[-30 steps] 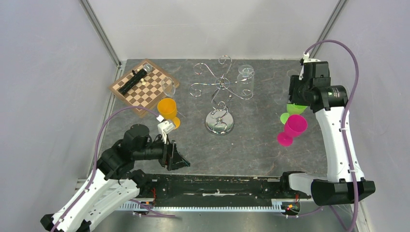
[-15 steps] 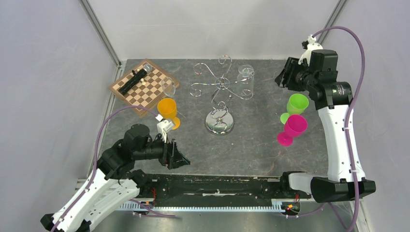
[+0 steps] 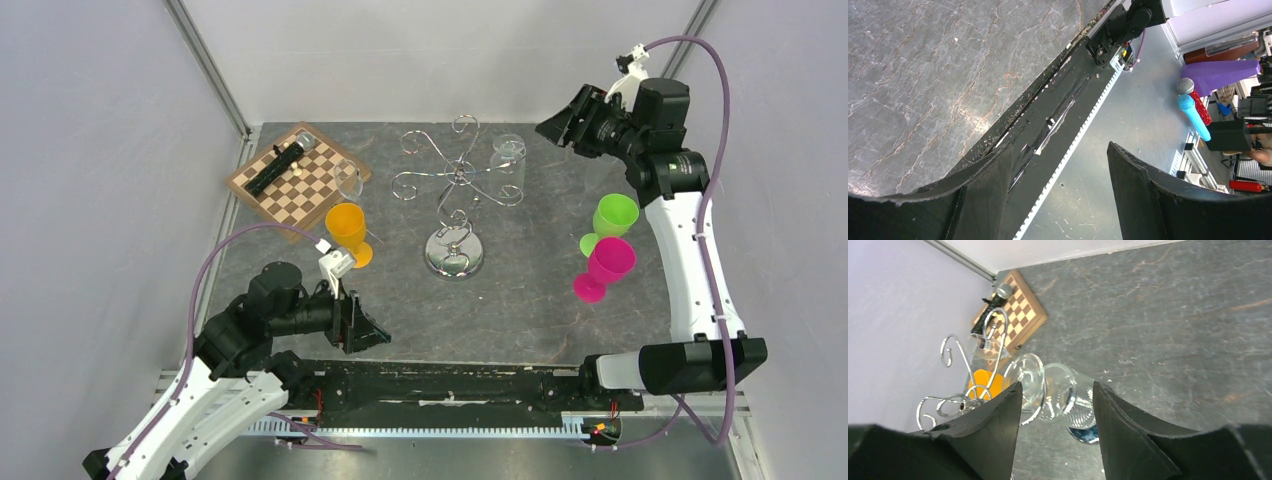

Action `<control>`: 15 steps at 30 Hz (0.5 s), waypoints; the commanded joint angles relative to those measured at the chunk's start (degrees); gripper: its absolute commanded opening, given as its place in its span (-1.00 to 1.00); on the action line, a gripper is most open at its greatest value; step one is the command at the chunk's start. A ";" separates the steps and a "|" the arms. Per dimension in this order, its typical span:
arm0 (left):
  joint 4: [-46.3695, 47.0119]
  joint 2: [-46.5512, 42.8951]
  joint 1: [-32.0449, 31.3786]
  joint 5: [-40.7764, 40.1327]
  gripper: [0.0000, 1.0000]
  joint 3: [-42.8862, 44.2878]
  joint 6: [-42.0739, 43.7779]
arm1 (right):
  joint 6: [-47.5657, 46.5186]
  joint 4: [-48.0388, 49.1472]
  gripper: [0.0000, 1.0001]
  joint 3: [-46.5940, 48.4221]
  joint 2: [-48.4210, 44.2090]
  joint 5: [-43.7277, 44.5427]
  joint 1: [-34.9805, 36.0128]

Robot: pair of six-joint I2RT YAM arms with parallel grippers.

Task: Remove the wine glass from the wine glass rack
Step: Pick up the wine glass from the wine rack.

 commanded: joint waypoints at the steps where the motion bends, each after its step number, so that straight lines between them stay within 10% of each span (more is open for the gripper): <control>1: 2.08 0.09 -0.17 -1.48 0.51 -0.06 -1.51 | 3.93 7.81 0.14 -0.45 1.29 -6.38 -0.25; 15: 1.95 1.11 -0.17 -2.64 0.51 -0.09 -2.02 | 8.80 15.46 0.14 -3.31 6.71 -14.29 -0.19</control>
